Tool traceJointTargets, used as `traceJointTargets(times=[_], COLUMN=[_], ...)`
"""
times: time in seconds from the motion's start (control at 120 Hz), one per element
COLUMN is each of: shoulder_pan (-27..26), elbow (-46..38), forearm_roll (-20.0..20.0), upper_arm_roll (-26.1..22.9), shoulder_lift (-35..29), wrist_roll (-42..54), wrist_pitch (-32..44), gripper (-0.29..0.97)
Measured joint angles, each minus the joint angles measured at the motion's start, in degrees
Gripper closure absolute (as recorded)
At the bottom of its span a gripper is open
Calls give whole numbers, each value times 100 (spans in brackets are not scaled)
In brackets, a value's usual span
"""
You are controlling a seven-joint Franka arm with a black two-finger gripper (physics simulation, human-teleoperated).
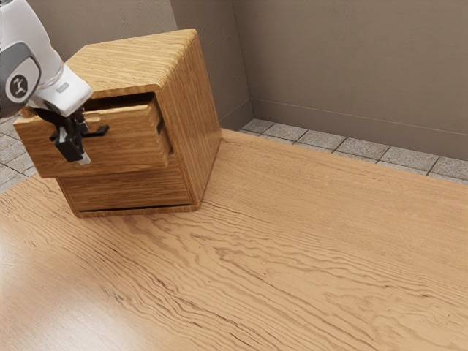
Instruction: Pull the drawer handle with one arm to open the drawer
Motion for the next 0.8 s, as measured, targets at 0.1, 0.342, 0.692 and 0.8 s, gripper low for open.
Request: traceJointTargets(times=[0.1,0.342,0.692,0.8], shoulder_pan=[-37,-76,-45,-23], elbow=[-77,-592,-1141,-1195], forearm_roll=[-7,-2,-13,-40], upper_arm_roll=[-87,-98,-86,-74], shoulder_lift=[-140,-579,-1132,-1244], wrist_roll=[-5,-29,-17,-9], wrist_pitch=[-24,-32,-121,-193], gripper=[24,16,15,17])
